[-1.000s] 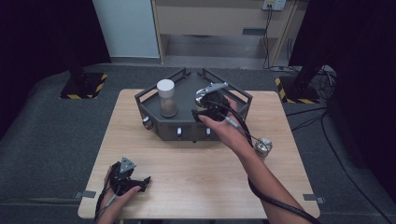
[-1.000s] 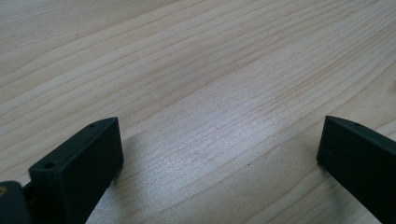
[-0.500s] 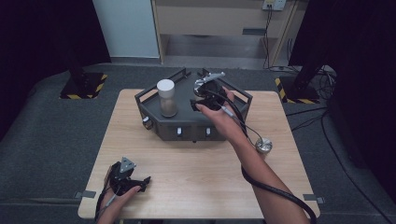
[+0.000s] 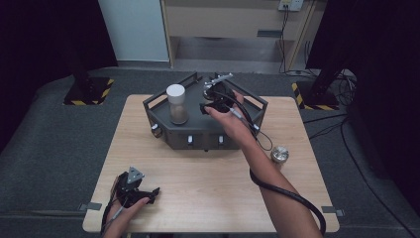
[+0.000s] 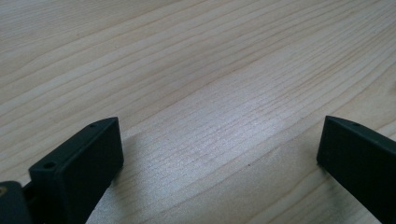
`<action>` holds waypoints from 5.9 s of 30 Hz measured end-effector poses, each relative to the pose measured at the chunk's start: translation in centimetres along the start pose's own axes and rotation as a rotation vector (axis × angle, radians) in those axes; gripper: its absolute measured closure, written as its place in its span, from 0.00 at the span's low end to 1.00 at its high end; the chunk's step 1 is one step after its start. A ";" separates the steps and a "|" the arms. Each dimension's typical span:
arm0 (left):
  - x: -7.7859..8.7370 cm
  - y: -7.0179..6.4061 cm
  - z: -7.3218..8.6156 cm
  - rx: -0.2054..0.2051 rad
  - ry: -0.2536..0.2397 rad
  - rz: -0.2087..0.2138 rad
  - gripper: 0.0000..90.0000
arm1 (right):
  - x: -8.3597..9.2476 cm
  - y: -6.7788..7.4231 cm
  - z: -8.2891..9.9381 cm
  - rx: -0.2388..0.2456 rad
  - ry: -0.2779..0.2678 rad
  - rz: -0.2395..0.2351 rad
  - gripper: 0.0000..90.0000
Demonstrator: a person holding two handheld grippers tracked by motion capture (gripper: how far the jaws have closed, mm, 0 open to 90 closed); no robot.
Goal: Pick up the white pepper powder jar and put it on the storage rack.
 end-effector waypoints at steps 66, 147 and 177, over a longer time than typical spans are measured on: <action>-0.1 0.1 -0.1 -0.002 0.001 0.002 0.00 | -5.2 0.8 1.3 -0.054 0.052 -0.044 0.34; -0.1 0.1 -0.2 -0.001 0.001 0.001 0.00 | 2.5 -0.4 5.0 -0.001 -0.065 -0.069 0.09; -0.1 0.1 -0.1 -0.001 0.000 0.001 0.00 | 6.3 -2.2 8.8 0.004 -0.037 -0.061 0.09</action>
Point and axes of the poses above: each handheld gripper's, and its own axes: x roughly backward along the jaws, z roughly out of its underside, y roughly to its left, the point moved 4 cm from there along -x, roughly forward along the jaws, and after that the axes turned 15 degrees about x, right-handed, at the moved point
